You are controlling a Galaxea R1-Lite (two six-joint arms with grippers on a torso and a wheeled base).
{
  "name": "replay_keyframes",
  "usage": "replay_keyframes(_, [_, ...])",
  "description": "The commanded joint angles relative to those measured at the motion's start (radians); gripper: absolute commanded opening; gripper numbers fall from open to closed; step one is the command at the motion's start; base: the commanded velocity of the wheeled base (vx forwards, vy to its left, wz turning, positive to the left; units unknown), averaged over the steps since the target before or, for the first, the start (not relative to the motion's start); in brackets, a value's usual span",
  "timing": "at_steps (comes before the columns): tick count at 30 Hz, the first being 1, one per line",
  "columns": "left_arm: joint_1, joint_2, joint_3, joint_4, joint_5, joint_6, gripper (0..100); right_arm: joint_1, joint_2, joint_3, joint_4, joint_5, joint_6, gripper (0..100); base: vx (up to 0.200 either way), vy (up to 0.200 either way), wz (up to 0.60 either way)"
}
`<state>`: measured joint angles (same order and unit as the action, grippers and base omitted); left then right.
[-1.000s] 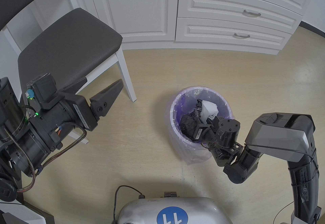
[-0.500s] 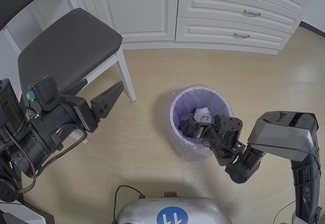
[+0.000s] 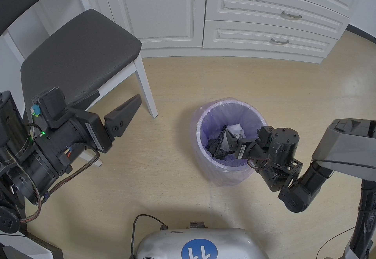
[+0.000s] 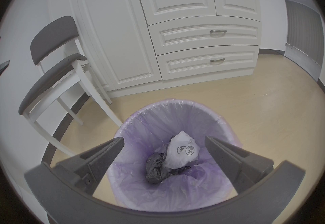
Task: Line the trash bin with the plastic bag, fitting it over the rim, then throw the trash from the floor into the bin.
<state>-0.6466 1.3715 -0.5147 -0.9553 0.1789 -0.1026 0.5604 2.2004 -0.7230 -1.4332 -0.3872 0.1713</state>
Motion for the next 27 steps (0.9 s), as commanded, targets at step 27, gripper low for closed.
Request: replay_keyframes(27, [0.099,0.086,0.048,-0.083,0.177,0.227,100,-0.235,-0.248,0.297,-0.138,0.059,-0.398,100,0.000,0.000,0.00])
